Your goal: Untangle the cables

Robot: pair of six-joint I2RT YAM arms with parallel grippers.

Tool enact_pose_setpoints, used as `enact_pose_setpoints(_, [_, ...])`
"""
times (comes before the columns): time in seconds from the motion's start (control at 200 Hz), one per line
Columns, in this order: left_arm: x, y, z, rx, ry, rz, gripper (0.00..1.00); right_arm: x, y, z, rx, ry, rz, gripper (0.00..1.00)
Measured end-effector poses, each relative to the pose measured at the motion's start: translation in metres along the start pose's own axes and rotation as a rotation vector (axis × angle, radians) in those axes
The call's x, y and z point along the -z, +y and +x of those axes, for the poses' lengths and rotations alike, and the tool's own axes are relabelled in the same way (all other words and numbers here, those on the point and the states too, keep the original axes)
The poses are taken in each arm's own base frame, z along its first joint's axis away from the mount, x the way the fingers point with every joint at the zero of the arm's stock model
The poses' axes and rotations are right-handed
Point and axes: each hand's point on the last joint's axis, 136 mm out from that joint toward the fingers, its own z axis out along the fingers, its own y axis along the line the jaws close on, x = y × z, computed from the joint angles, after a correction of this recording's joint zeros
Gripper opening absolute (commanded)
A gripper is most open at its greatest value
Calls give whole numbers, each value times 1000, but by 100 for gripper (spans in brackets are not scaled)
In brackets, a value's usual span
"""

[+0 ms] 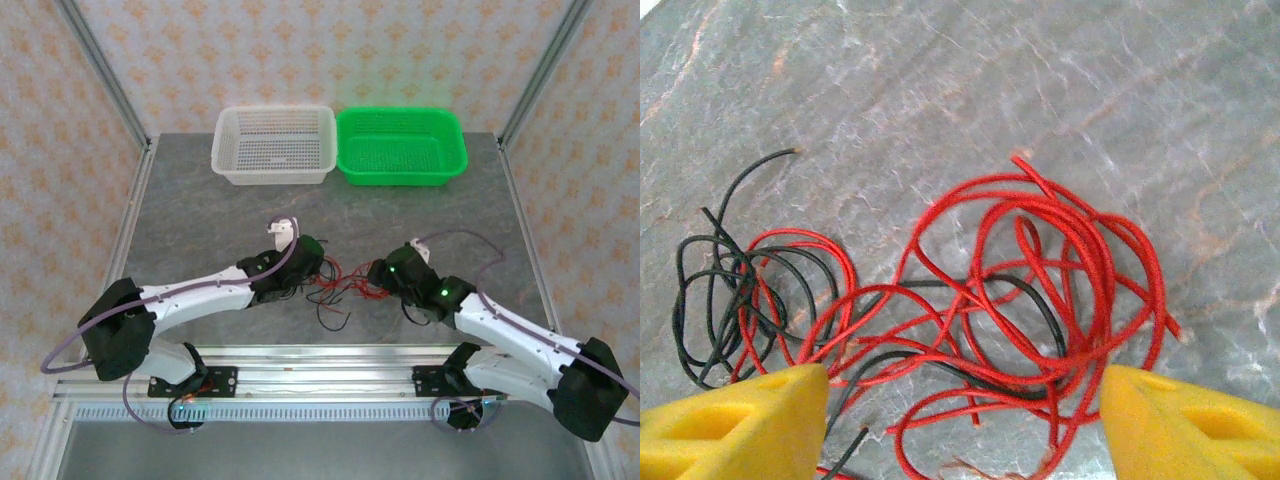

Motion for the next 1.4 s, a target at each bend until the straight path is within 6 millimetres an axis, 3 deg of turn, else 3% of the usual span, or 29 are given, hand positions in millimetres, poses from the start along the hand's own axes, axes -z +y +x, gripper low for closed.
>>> enact_pose_setpoints(0.095, [-2, -9, -6, -34, 0, -7, 43, -4, 9, -7, 76, 26, 25, 66])
enact_pose_setpoints(0.2, [-13, -15, 0, -83, 26, -17, 40, -17, 18, -7, 147, 70, 47, 60])
enact_pose_setpoints(0.435, [-49, -25, 46, -148, 167, 16, 37, -50, 21, 16, 166, 176, 40, 53])
enact_pose_setpoints(0.541, [-63, -29, 65, -147, 218, 46, 34, -60, 10, 31, 127, 198, 35, 47])
enact_pose_setpoints(0.671, [-77, -9, 84, -116, 249, 36, 32, -71, -15, 45, 75, 207, 73, 32])
enact_pose_setpoints(0.866, [-77, 26, 67, 3, 194, 31, 32, -78, -29, 28, -12, 145, 86, 0])
enact_pose_setpoints(1.011, [-73, 51, 56, 39, 177, -15, 33, -79, -38, 12, -49, 106, 108, 0])
enact_pose_setpoints(1.166, [-66, 53, 51, 22, 181, -24, 44, -74, -30, 4, -67, 90, 72, 0])
enact_pose_setpoints(1.281, [-57, 29, 38, -18, 170, 18, 55, -65, -11, -5, -84, 81, -2, 12])
enact_pose_setpoints(1.401, [-39, -26, 16, -96, 132, 126, 62, -47, 10, -22, -93, 43, -70, 36])
